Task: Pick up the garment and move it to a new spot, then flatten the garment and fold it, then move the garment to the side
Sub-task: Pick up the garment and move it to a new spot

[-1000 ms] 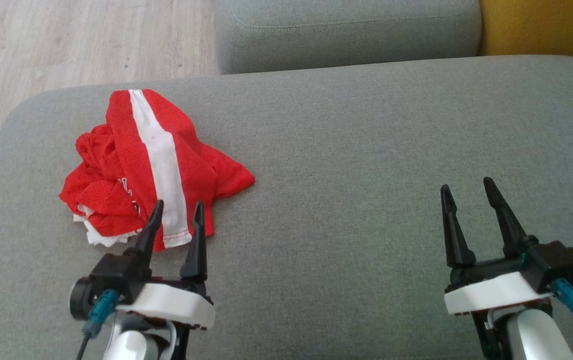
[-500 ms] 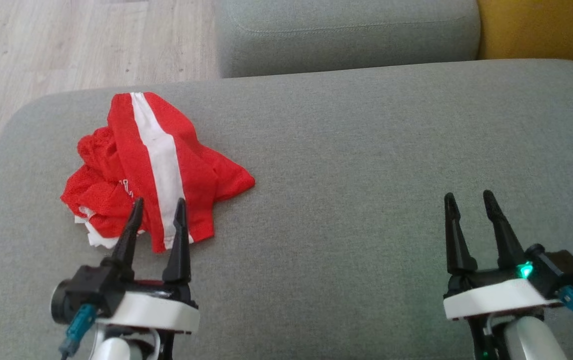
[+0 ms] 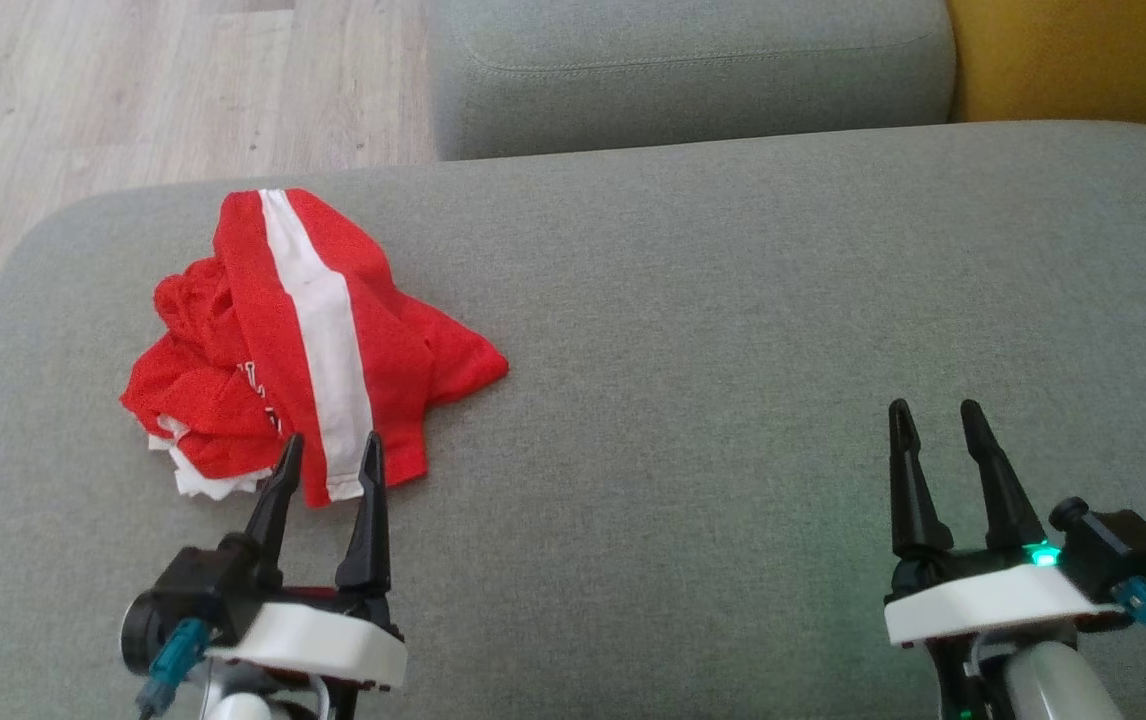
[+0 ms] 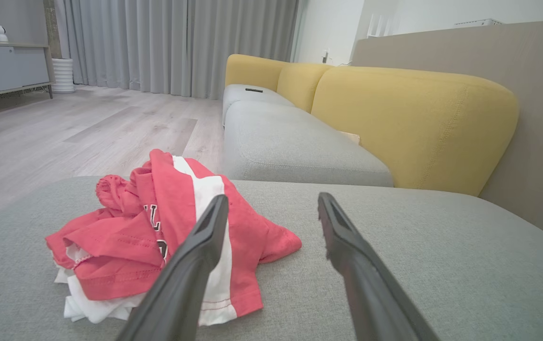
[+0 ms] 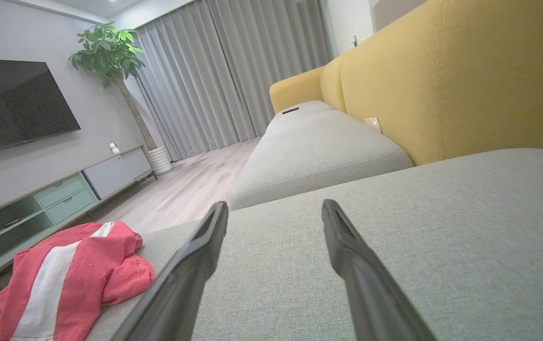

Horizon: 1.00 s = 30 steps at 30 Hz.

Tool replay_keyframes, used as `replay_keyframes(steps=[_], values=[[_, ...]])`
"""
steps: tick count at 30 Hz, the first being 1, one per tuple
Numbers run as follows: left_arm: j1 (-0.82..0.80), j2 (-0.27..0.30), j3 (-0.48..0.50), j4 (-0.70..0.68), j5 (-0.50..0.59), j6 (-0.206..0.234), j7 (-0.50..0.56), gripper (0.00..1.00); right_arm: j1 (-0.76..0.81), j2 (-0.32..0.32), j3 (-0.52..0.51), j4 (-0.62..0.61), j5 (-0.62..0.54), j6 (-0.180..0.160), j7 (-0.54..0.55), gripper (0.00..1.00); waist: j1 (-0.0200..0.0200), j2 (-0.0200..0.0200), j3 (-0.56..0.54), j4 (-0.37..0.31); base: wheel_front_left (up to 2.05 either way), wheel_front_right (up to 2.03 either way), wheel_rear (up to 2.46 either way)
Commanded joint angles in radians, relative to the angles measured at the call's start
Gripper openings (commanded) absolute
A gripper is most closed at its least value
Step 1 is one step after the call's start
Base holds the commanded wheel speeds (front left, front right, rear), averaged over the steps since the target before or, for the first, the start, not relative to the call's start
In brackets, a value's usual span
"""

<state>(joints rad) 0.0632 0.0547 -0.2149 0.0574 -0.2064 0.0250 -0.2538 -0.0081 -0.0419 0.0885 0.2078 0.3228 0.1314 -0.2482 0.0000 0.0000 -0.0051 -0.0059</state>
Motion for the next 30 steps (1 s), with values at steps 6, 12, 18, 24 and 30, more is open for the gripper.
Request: replay_keyframes(steps=[6,12,18,24,30], values=[[-0.039,-0.004,0.031,-0.035,-0.015,0.001,-0.008,1.0,-0.03,-0.008,0.037,-0.025,0.012,-0.001,-0.014,1.0,0.0,0.0,0.0,0.014,0.0,0.0,0.0],[-0.042,-0.004,0.045,-0.032,-0.018,0.016,-0.008,1.0,-0.032,-0.008,0.082,-0.019,0.013,-0.001,-0.014,1.0,0.0,0.0,0.0,0.06,0.0,0.0,0.0],[-0.037,-0.004,0.068,-0.03,-0.011,0.022,-0.008,1.0,-0.036,-0.008,0.127,-0.009,0.029,-0.001,-0.014,1.0,0.0,0.0,-0.006,0.122,0.0,0.0,0.0],[-0.029,-0.004,0.105,-0.032,-0.004,0.018,-0.008,1.0,-0.036,-0.008,0.173,0.001,0.052,-0.001,-0.014,1.0,0.0,0.0,-0.012,0.195,0.0,0.0,0.0],[-0.021,-0.004,0.141,-0.034,-0.006,0.016,-0.008,1.0,-0.035,-0.008,0.206,0.005,0.066,-0.001,-0.014,1.0,0.0,0.0,-0.019,0.238,0.0,0.0,0.0]])
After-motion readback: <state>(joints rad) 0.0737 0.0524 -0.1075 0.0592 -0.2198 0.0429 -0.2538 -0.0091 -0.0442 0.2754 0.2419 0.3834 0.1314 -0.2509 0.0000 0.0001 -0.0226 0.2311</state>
